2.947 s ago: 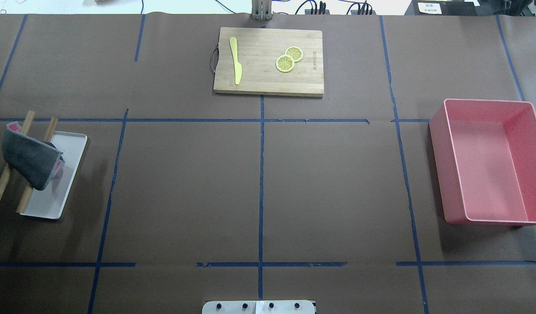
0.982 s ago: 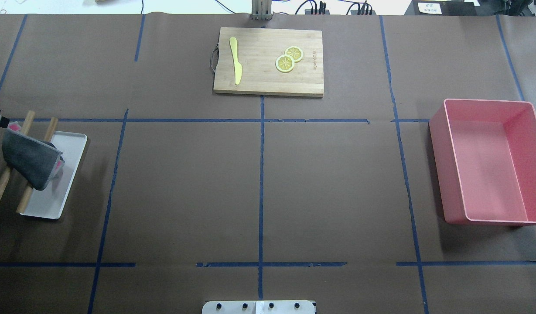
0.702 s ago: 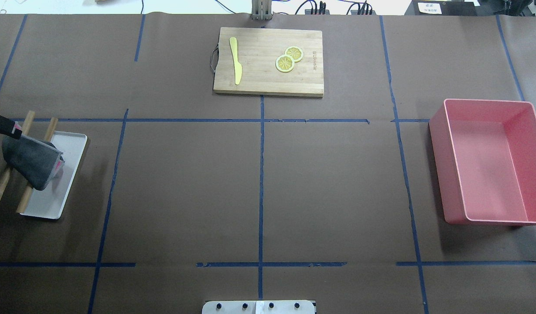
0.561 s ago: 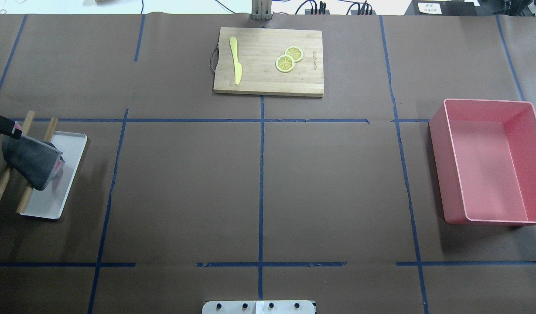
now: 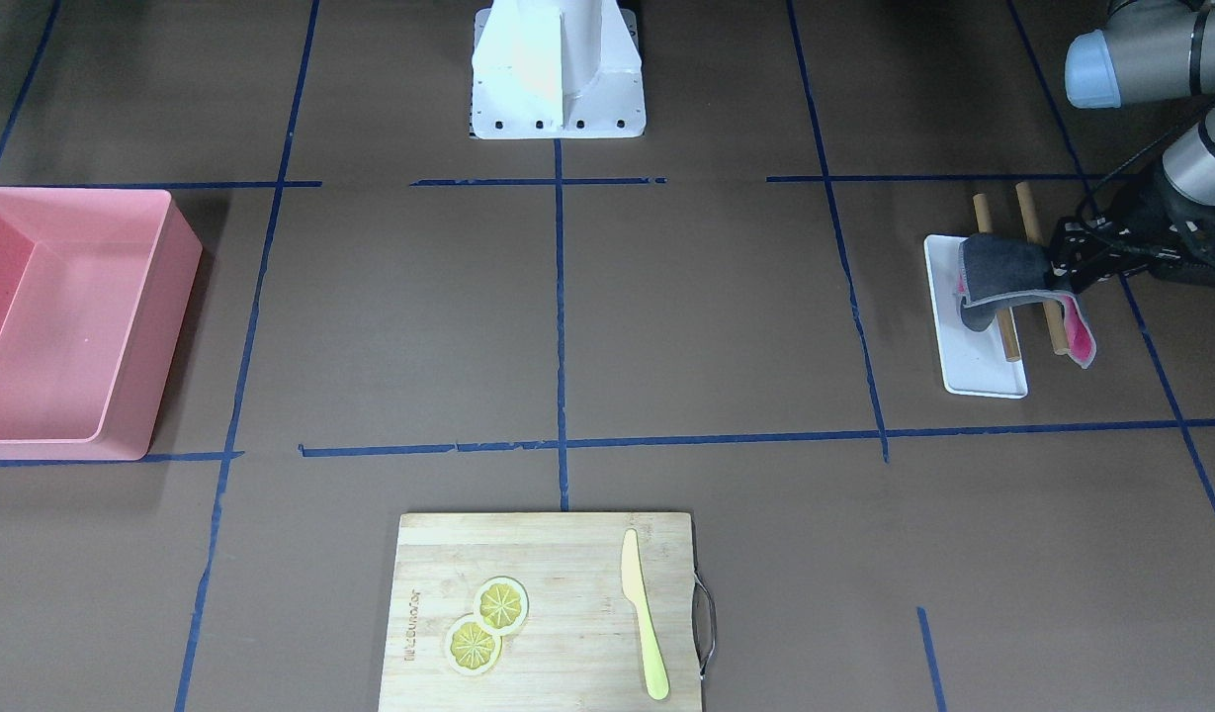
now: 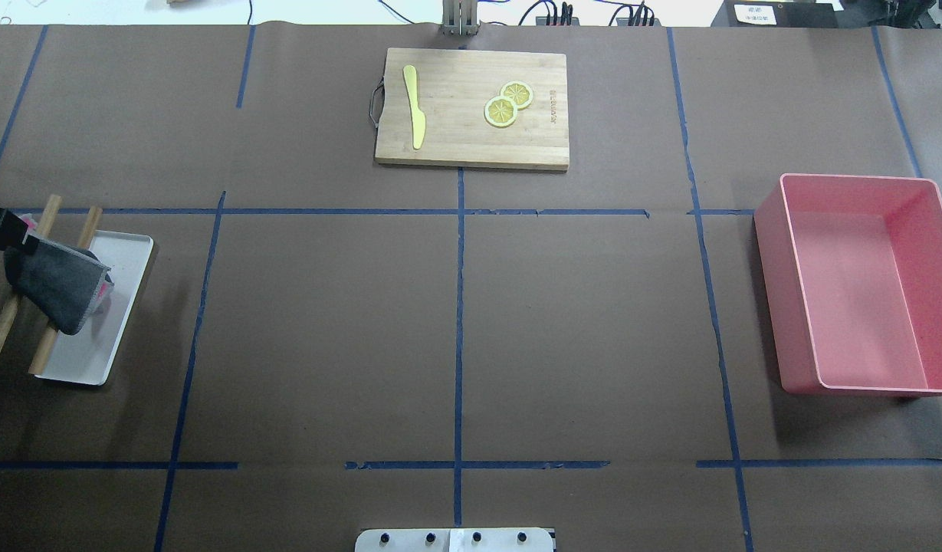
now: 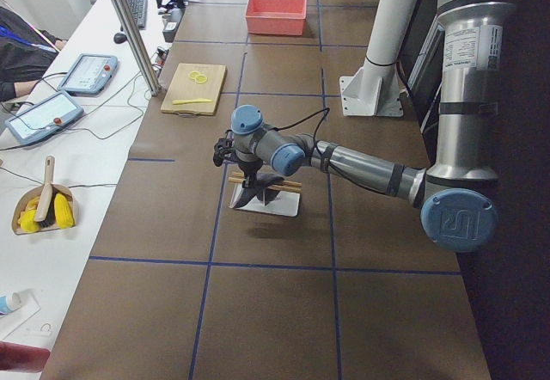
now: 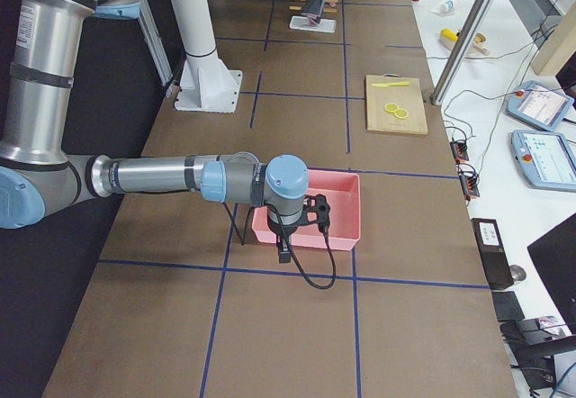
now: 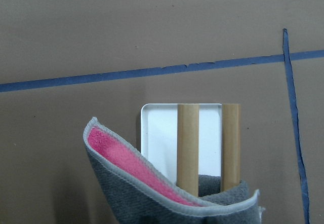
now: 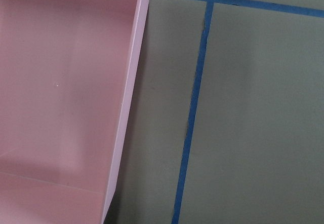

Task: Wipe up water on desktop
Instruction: 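Grasp the grey cloth on the white tray with the left gripper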

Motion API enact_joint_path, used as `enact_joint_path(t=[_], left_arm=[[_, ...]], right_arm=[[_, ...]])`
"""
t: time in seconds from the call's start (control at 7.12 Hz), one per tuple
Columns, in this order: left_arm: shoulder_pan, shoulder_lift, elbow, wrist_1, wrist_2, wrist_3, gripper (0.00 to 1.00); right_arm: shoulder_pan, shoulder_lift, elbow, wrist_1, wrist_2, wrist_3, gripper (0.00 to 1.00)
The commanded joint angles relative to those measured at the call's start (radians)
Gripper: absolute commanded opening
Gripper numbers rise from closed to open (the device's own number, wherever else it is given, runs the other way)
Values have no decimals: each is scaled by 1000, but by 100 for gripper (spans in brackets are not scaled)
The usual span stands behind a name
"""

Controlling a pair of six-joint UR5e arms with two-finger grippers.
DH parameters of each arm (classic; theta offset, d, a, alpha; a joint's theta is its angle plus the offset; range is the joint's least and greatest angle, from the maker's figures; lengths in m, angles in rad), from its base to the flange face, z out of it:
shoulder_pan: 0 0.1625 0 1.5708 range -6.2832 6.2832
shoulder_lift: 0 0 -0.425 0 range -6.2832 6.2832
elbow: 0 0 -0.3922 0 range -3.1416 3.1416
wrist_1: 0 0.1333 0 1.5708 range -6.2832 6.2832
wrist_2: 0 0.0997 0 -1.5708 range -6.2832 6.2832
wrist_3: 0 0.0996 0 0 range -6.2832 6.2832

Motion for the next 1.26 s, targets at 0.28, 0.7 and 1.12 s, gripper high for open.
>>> enact_joint_path(t=[0.28,0.7,1.12], left_arm=[[0,0,-16,0,0,0,0],[-5,-14,-34,46,-12,-65,0],[-2,-76,-79,60,-15,-403,0]], right_arm=[[0,0,-2,0,0,0,100],[-3,14,6,3,3,-12,100],[-50,50,88,3,12,0,100]])
